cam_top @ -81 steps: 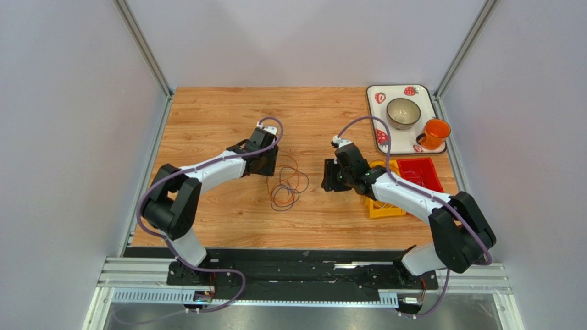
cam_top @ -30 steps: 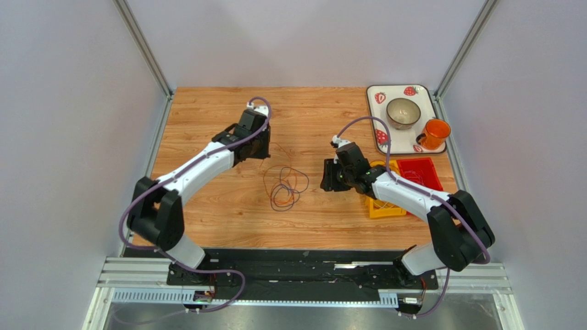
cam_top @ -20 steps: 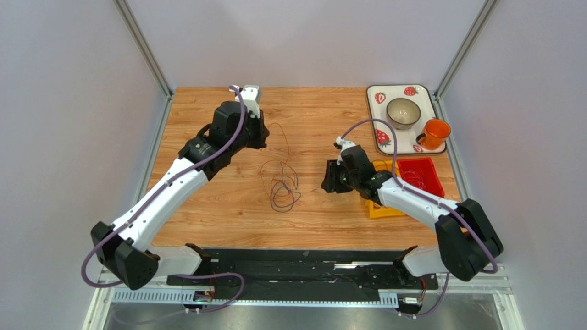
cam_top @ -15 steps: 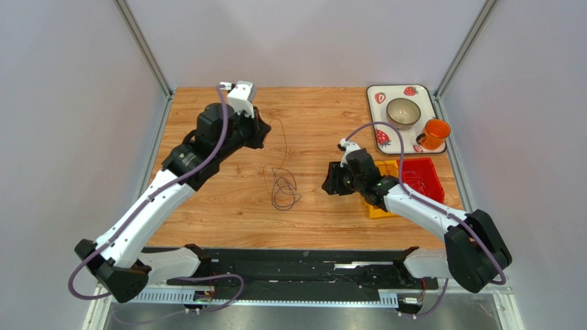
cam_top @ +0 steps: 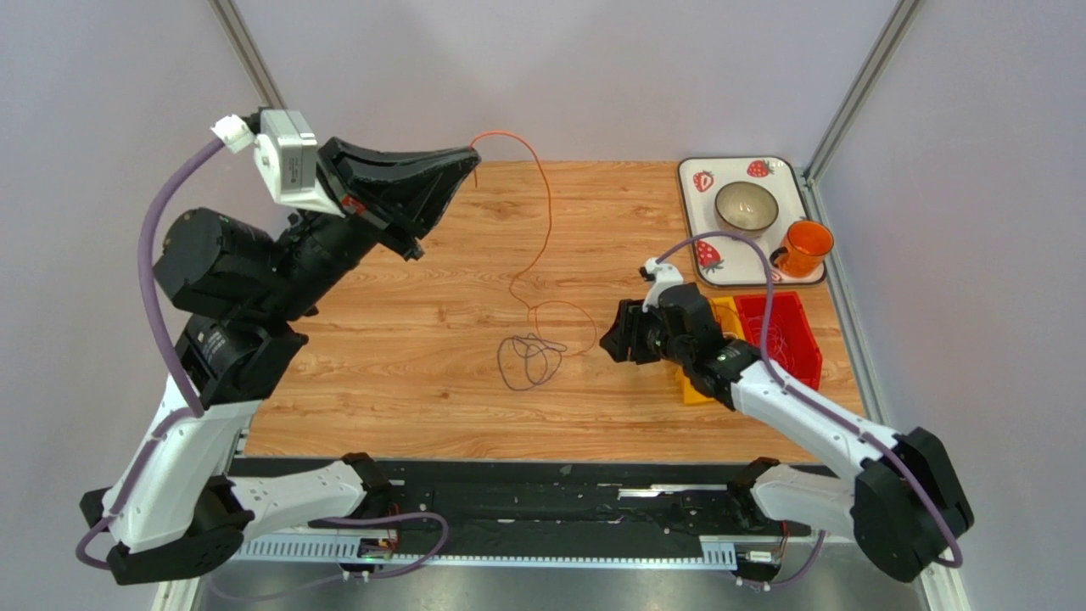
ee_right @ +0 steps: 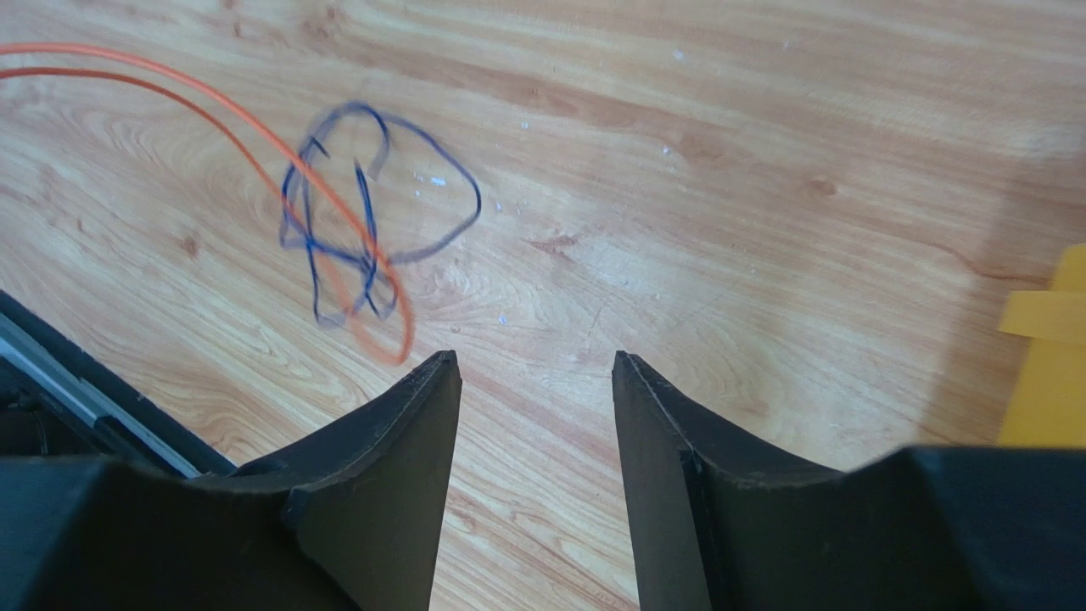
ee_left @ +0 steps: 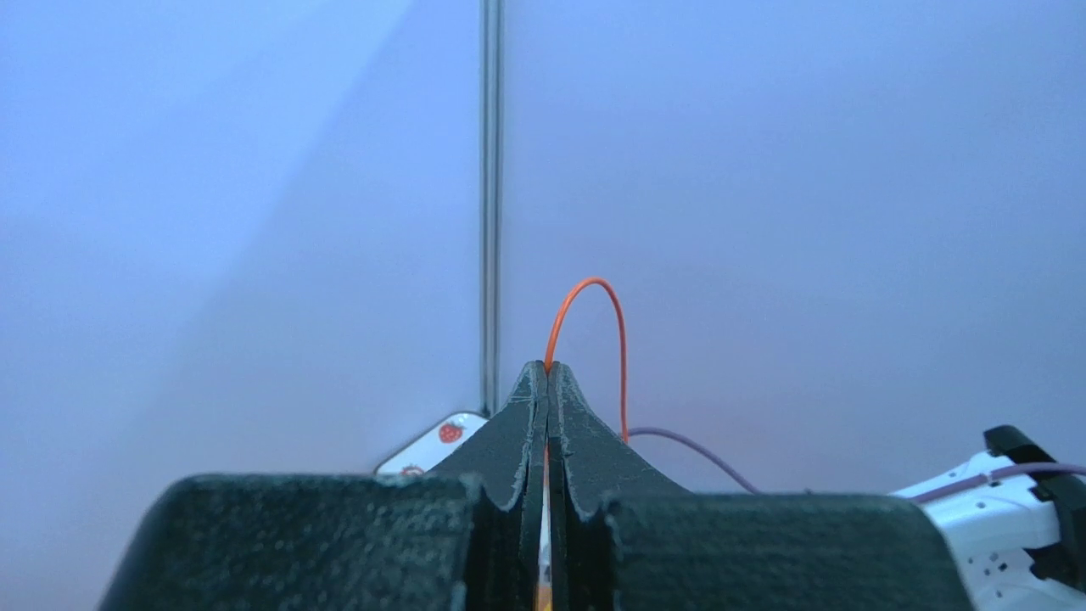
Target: Untangle the cables
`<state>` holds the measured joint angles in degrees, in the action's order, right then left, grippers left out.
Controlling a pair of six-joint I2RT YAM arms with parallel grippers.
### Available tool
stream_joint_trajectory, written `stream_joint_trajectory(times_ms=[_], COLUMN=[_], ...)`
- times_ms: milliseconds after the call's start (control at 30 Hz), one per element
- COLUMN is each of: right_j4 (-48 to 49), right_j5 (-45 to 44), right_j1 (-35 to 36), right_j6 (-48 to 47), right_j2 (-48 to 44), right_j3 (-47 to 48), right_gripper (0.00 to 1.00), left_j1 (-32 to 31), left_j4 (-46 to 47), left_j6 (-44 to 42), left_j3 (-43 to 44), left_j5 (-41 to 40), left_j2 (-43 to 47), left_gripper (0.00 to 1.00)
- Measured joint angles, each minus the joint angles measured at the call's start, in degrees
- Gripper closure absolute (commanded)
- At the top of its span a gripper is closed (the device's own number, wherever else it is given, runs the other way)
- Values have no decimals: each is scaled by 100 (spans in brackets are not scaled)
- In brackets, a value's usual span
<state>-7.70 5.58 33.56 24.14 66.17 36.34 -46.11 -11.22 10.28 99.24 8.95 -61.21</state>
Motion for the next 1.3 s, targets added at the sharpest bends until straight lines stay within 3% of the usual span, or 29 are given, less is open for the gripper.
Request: stream_joint_trajectory(times_ms=[100, 267, 433, 500, 733, 800, 833, 900, 1100, 1300], right_j4=[-254, -1165, -1749, -1943, -2553, -2625, -2625, -2614, -2629, -2590], right_j5=[-304, -1084, -1401, -1346, -1198, -994, -800, -444, 35, 140], right_j1=[0, 0, -2, -2, -2, -9, -13, 0, 197, 286], right_j6=[9, 101, 245, 345, 787, 890, 918, 933, 796, 597], right_j2=[-498, -1305, -1532, -1478, -988, -680, -459, -61, 590, 778], right_j3=[11, 302, 719, 835, 1067, 1152, 1209, 1287, 1456, 1705], right_gripper=[46, 45, 44, 44, 44, 43, 43, 43, 42, 41], left_j1=[0, 0, 0, -7, -153, -155, -155, -155, -155, -155], left_j4=[227, 590, 717, 715, 872, 903, 907, 874, 101, -376], left_j6=[17, 516, 1200, 1397, 1720, 1759, 1773, 1803, 1923, 2087], left_j3=[-728, -3014, -4970, -5357, -5801, -5862, -5877, -5877, -5414, -5355], left_j5=[-52, -157, -125, -66, -7, -50, -74, -181, -951, -1558], left_j2=[291, 546, -28, -291, -424, -404, -409, -470, -1215, -1239], left_gripper=[100, 100, 100, 100, 97, 86, 72, 58, 56, 60])
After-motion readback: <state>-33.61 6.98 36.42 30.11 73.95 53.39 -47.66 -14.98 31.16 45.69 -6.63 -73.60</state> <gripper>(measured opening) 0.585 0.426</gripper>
